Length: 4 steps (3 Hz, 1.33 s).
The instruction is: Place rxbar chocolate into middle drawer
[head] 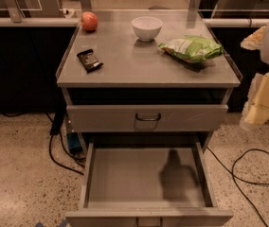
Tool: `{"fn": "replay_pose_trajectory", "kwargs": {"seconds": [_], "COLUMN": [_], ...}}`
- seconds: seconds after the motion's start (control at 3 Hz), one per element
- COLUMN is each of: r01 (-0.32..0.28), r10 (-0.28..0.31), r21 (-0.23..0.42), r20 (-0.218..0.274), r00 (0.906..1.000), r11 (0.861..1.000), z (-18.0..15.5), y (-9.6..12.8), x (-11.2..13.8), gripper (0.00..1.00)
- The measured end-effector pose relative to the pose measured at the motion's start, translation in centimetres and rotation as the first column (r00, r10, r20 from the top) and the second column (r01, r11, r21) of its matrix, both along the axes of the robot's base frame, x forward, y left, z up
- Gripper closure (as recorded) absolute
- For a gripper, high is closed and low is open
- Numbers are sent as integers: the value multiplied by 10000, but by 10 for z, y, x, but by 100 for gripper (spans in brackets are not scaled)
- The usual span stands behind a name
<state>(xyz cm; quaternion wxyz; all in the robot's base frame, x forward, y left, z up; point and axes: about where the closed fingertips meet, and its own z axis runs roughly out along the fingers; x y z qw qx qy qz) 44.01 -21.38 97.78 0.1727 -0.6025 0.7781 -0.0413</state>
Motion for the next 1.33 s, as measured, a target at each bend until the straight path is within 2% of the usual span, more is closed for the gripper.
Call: {"fn": "replay_pose_trajectory", "kwargs": {"seconds": [0.33,0.67,1.0,1.33], "r01": [-9,-740,-1742,-2832], "r10": [9,738,1736,2822], "r21": [1,52,149,266], "r20": [3,233,329,352], "r00": [10000,9970,9843,9587], "r11": [10000,9972,9846,9587], "z": [0,-6,-16,-29], "y": [0,23,59,103], "x": [0,29,60,88], "gripper": [0,0,0,0]}}
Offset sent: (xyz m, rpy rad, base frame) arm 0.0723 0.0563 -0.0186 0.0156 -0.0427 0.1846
